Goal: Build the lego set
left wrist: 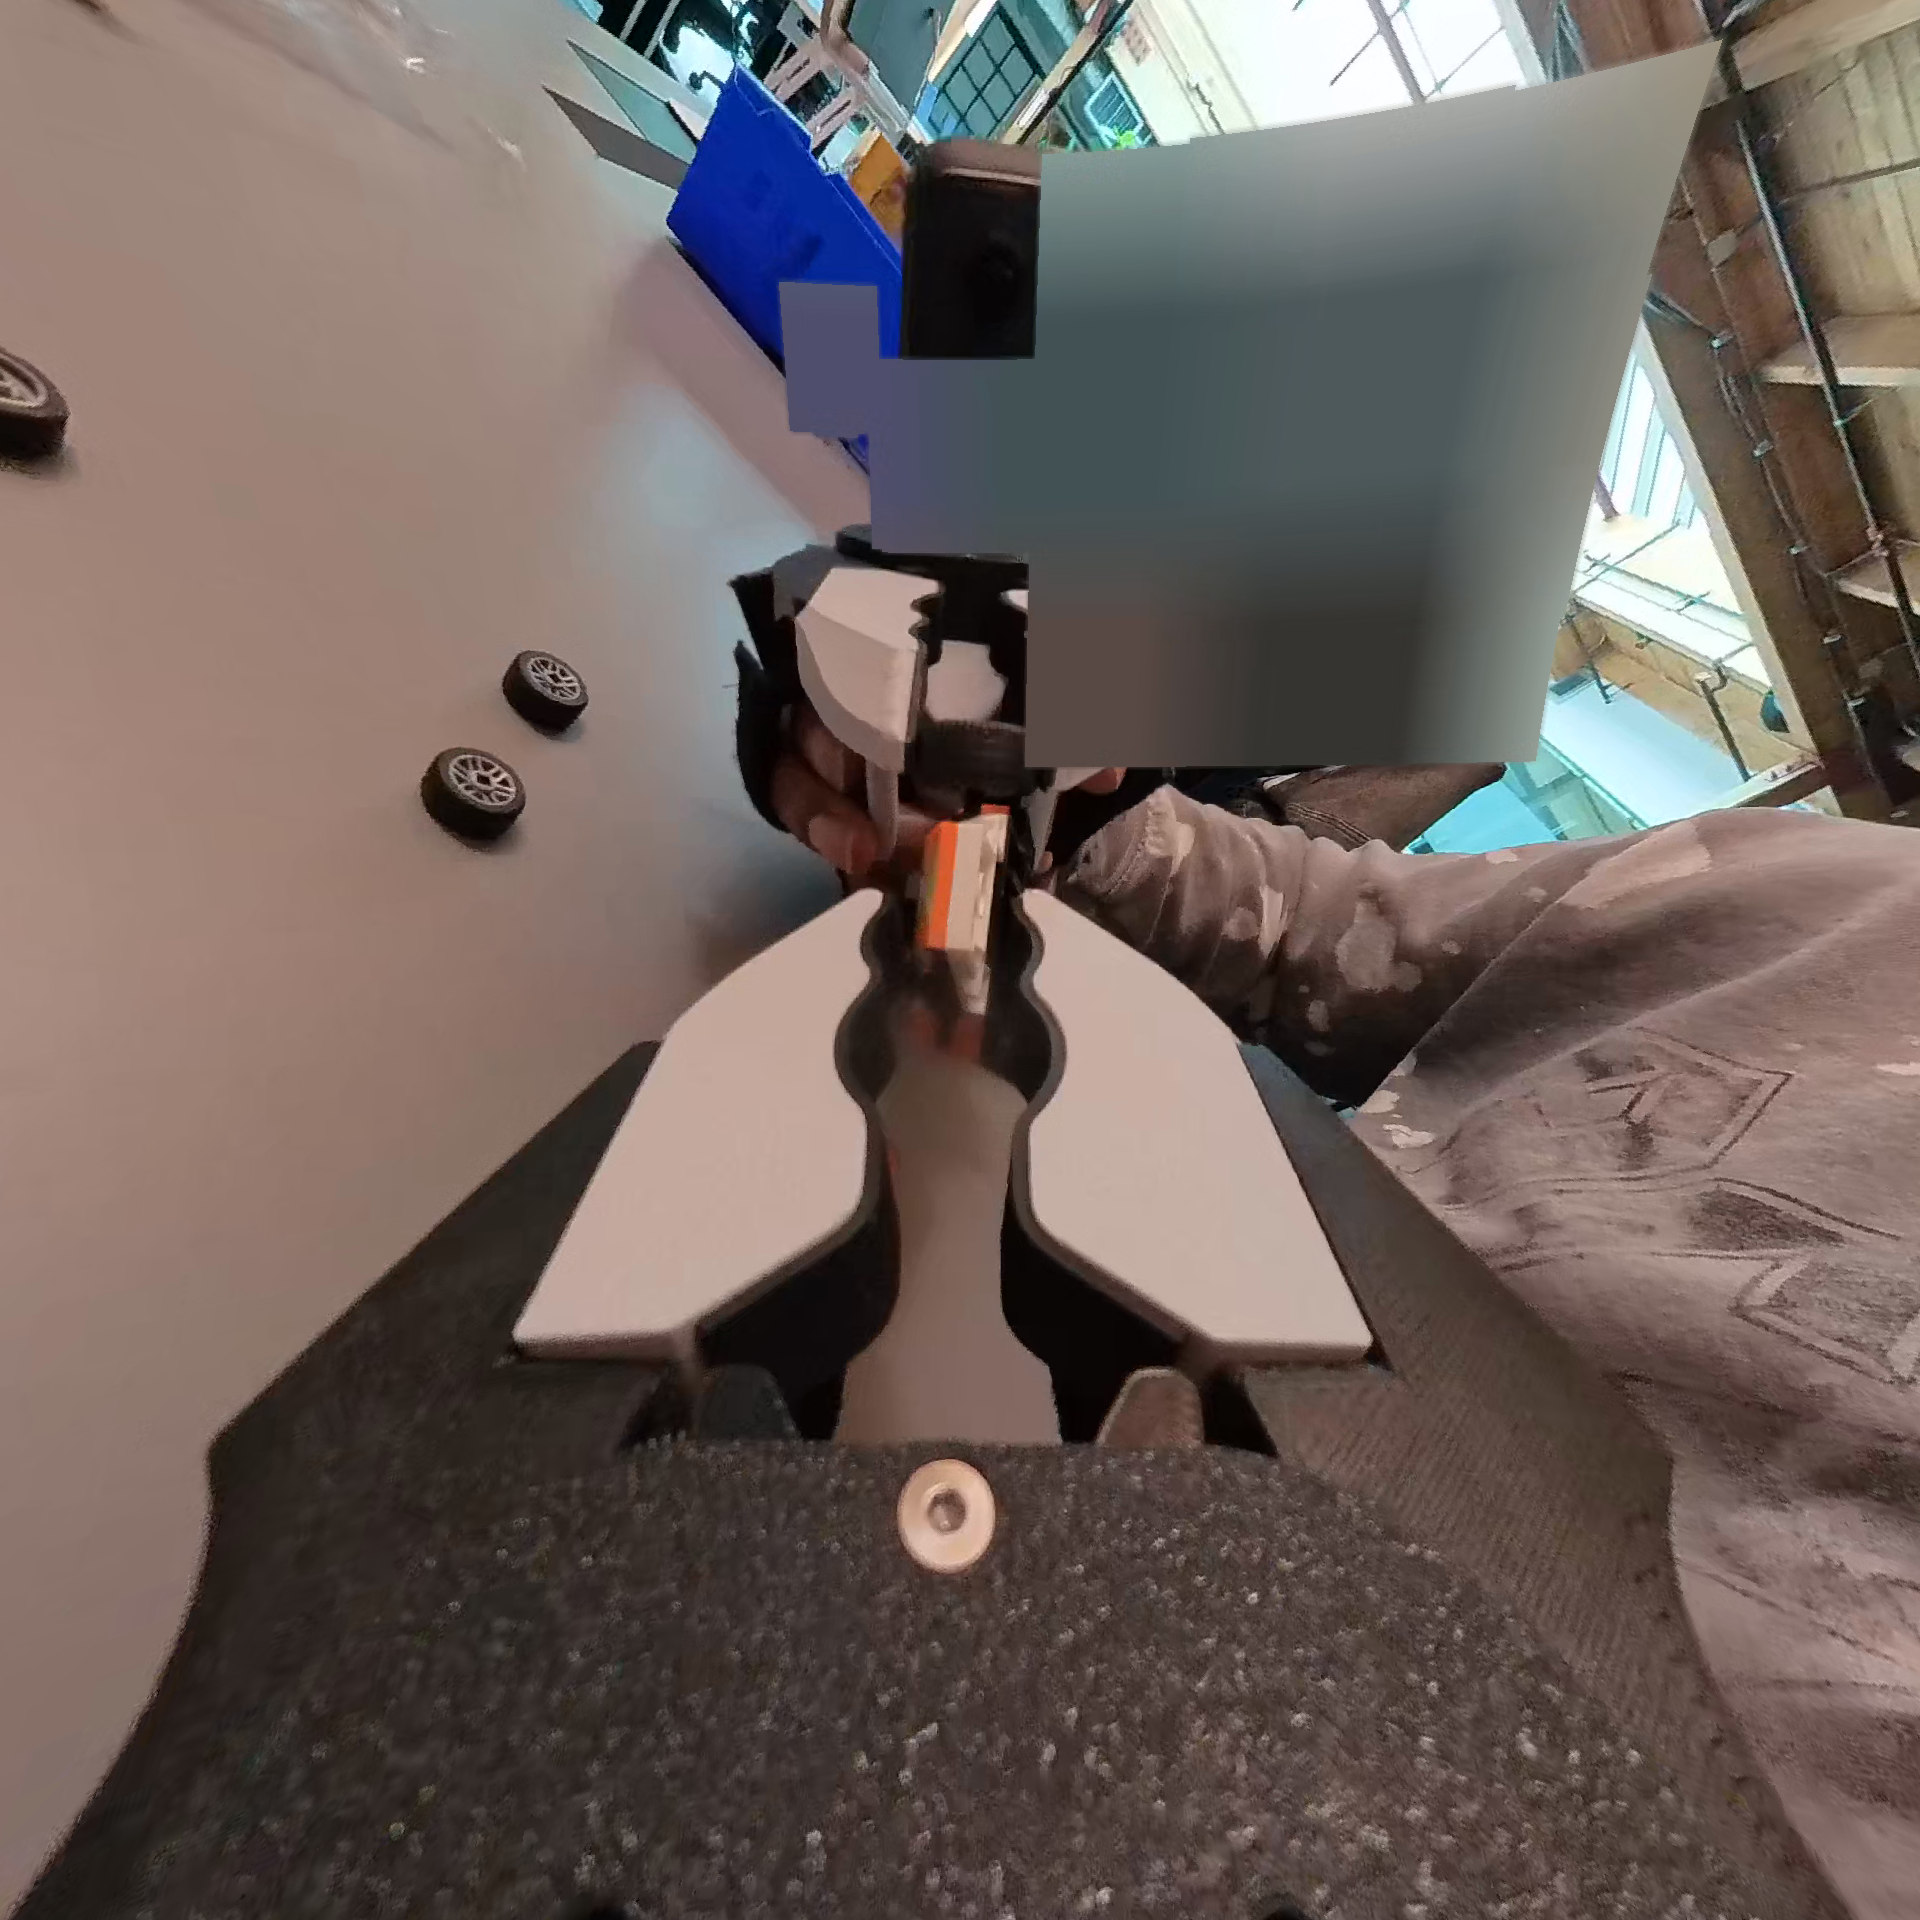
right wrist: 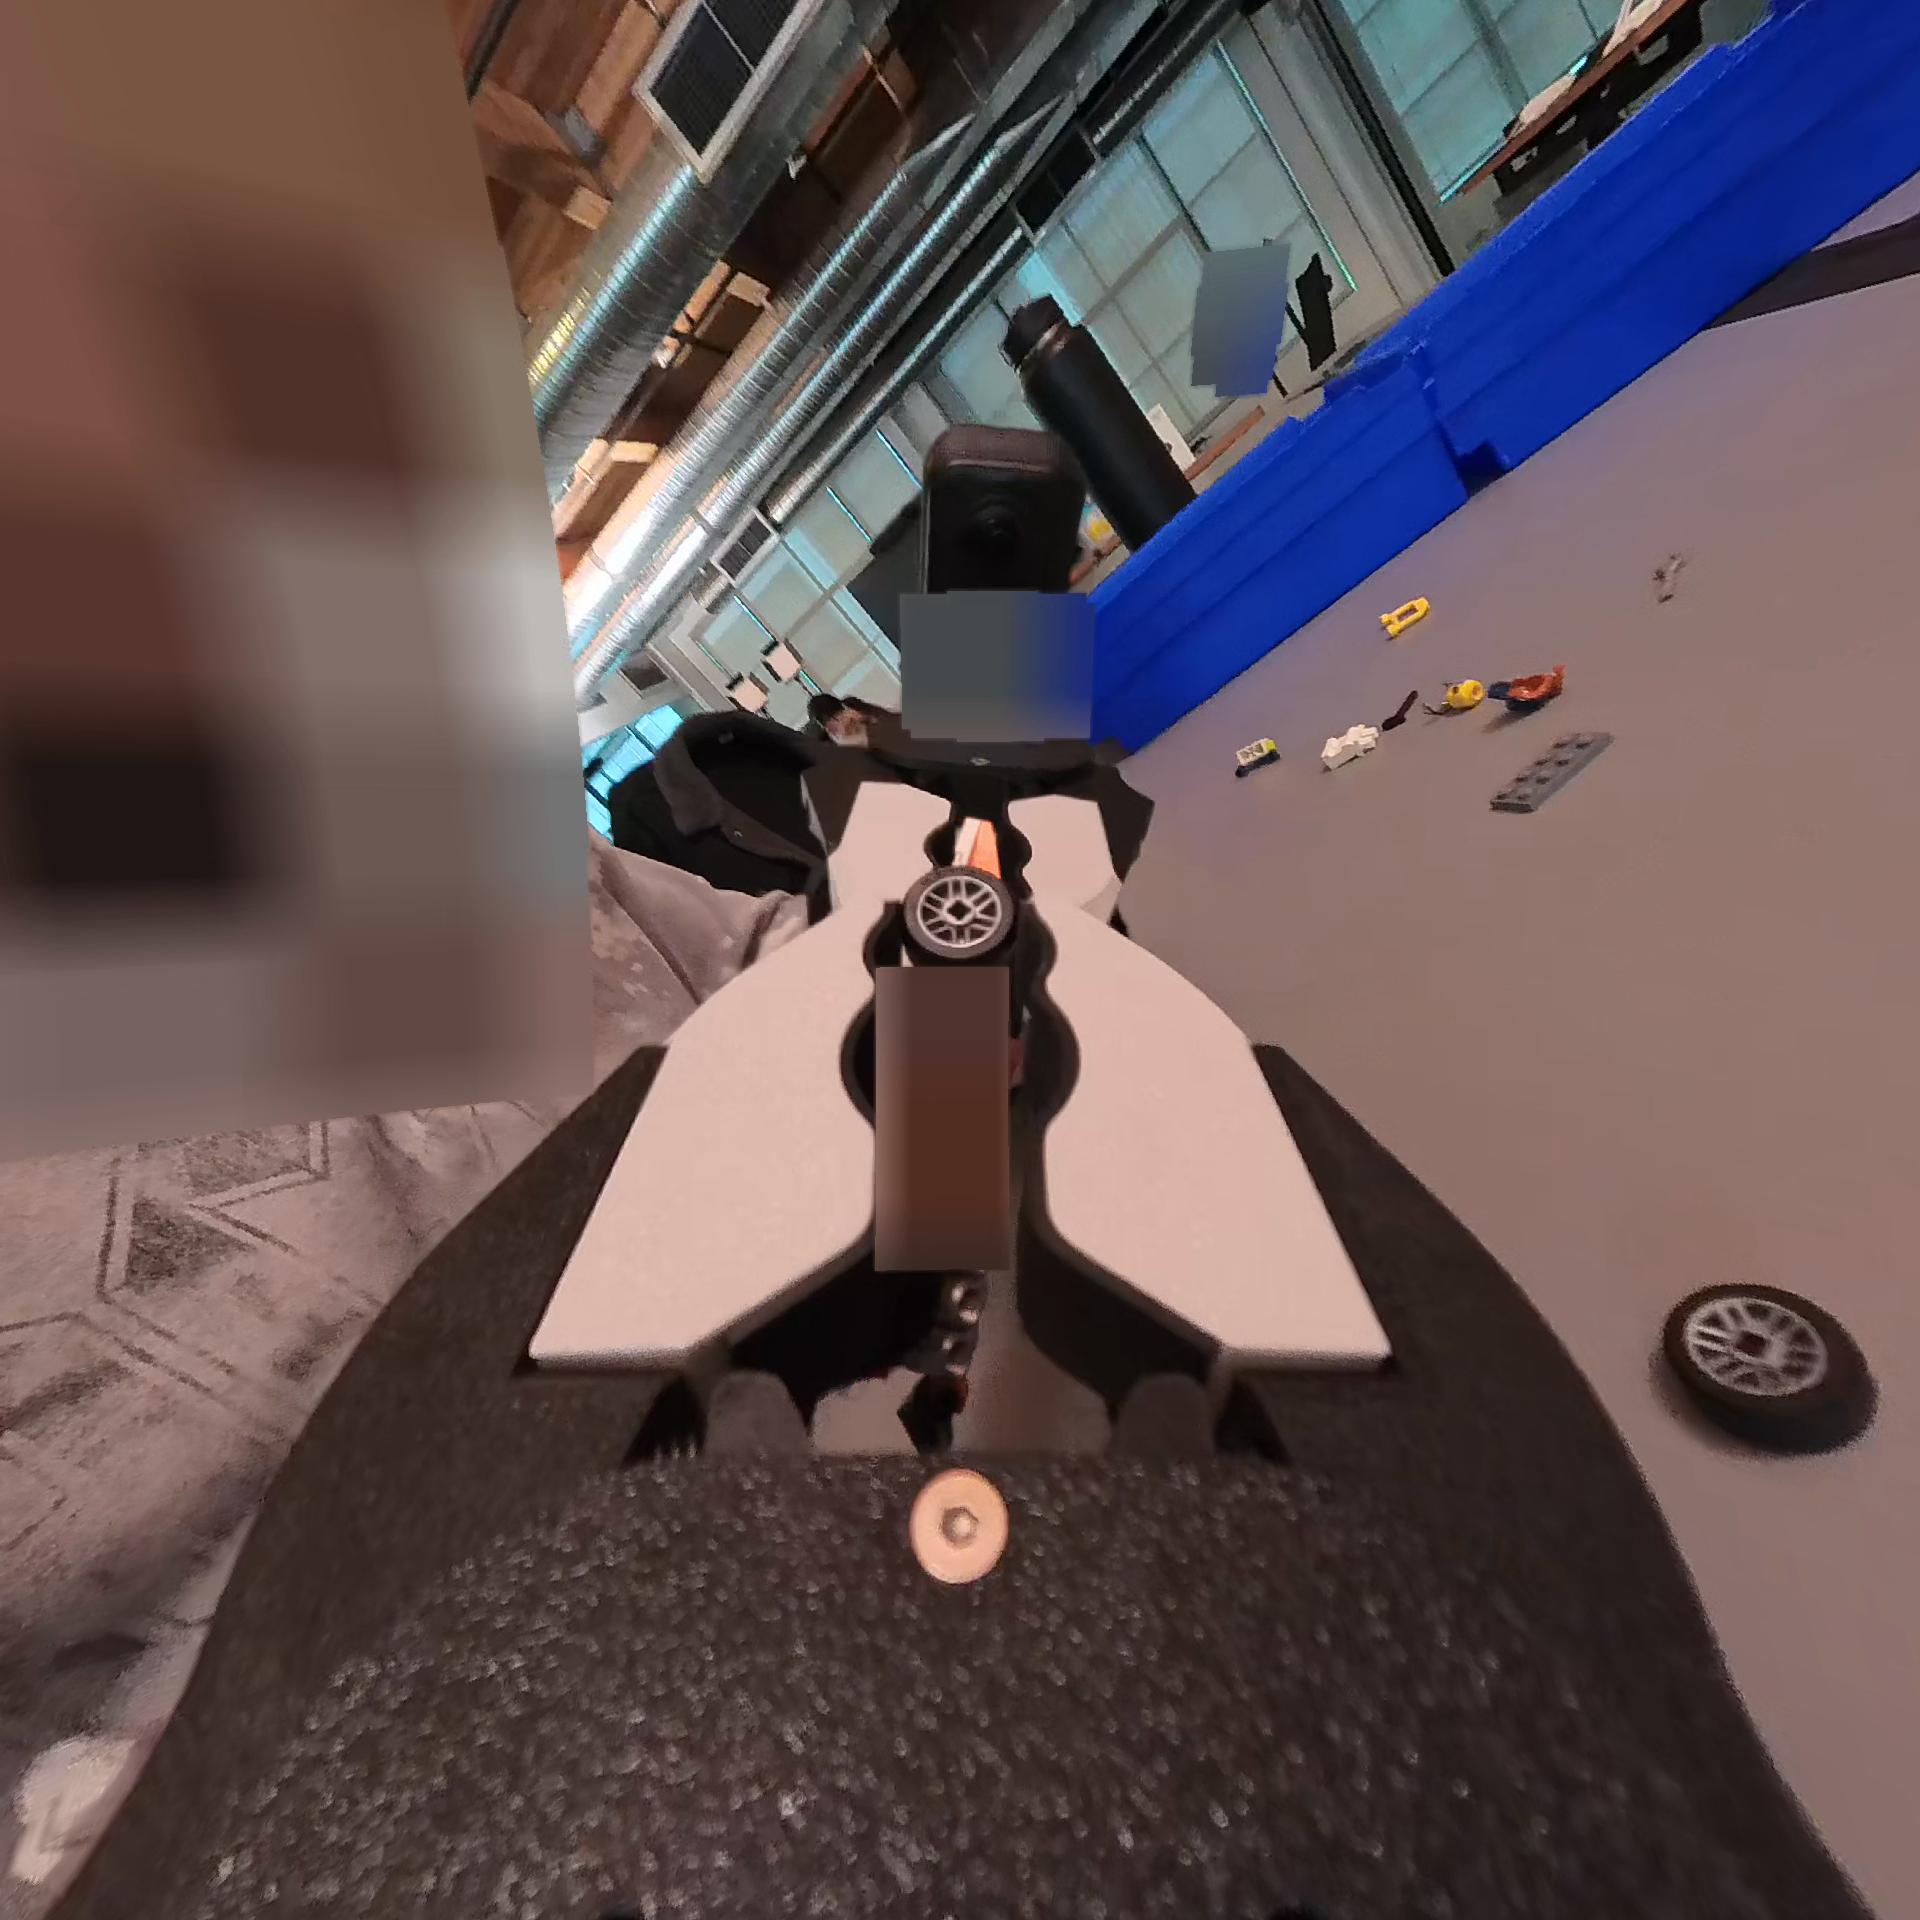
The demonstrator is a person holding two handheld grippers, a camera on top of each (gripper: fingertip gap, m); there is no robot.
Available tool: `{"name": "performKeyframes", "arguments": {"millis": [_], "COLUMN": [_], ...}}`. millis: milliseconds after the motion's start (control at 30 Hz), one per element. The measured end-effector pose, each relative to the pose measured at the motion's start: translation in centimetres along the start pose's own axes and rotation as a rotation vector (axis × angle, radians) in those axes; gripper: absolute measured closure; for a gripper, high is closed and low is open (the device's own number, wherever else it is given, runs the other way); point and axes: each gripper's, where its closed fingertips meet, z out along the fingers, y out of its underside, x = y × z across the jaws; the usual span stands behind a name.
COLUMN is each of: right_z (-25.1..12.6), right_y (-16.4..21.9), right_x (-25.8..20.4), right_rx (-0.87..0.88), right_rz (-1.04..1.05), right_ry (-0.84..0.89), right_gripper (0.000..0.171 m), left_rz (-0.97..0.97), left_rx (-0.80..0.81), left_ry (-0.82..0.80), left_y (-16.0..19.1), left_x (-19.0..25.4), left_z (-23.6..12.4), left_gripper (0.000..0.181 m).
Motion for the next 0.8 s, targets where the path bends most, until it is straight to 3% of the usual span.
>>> {"name": "performKeyframes", "arguments": {"millis": [533, 800], "right_z": [0.1, 0.0], "right_y": [0.46, 0.15], "right_x": [-0.04, -0.82], "right_rx": [-0.015, -0.14], "right_rz": [-0.03, -0.162], "right_ry": [0.008, 0.049], "right_gripper": [0.15, 0.15], "left_rz": [-0.036, 0.024], "left_rx": [0.043, 0.041], "left_ry": [0.059, 0.087], "left_y": [0.0, -0.13], "left_x": [0.18, 0.91], "left_z": [-0.03, 0.11], "left_gripper": [0.164, 0.164]}}
